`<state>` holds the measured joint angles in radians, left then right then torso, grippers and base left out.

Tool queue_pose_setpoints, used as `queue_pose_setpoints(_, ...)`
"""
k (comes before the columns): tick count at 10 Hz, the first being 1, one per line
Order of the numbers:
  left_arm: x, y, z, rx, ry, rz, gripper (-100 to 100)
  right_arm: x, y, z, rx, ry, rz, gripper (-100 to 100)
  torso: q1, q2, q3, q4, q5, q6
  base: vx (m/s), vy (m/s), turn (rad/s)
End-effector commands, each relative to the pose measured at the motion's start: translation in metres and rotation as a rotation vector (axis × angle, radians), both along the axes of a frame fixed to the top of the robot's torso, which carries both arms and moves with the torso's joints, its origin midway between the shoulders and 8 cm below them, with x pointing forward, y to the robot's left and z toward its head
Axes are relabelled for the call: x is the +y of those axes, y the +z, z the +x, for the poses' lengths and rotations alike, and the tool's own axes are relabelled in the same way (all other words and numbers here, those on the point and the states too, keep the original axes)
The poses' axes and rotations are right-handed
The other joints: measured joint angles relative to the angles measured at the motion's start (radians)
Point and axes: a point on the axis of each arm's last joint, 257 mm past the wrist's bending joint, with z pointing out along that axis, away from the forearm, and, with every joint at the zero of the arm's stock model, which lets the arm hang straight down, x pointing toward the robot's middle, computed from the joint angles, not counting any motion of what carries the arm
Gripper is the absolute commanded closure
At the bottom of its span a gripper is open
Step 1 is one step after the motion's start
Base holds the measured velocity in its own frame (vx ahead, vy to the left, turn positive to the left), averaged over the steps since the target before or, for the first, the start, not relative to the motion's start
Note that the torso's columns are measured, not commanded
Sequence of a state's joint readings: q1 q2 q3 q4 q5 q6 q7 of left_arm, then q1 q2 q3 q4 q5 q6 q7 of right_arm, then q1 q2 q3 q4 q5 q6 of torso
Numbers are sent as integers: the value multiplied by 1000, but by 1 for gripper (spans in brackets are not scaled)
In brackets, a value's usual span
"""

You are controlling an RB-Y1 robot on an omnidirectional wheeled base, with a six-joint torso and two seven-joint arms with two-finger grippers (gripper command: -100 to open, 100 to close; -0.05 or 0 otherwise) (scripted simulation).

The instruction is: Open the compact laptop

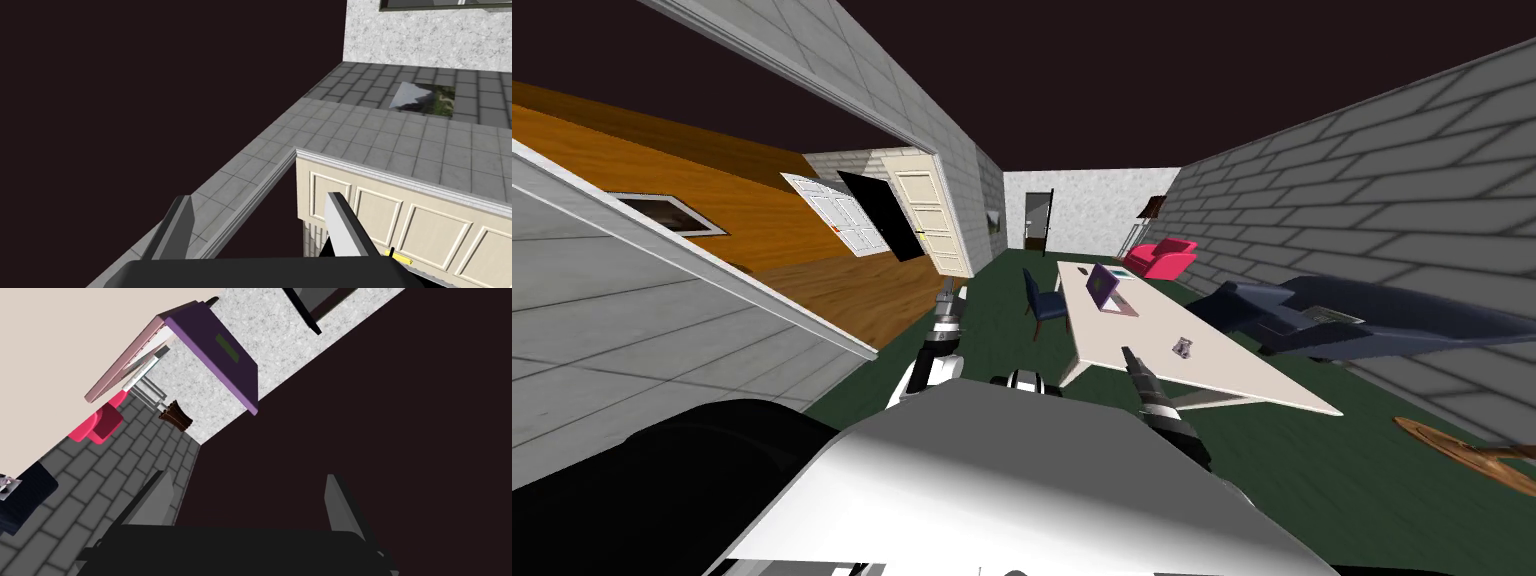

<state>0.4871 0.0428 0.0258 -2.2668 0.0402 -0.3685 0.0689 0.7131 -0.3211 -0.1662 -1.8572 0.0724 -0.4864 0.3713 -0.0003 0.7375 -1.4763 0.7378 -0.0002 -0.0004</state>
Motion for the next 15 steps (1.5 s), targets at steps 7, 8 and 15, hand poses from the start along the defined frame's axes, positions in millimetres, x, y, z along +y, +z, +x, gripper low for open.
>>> queue_pose_setpoints(7, 0, 0, 0, 0, 0, 0, 0, -149, -84, -102, 412, -182, -411, -100, 1, 0, 0, 0, 0, 0, 7, 53, 246)
queue_pose_setpoints(8, 0, 0, 0, 0, 0, 0, 0, -177, -89, -123, 481, -211, -487, -100, 0, 0, 0, 0, 0, 1, 12, 39, 277)
queue_pose_setpoints(15, 0, 0, 0, 0, 0, 0, 0, -284, -81, -207, 725, -311, -777, -100, 1, 1, 1, 0, 0, 0, 21, 31, 264)
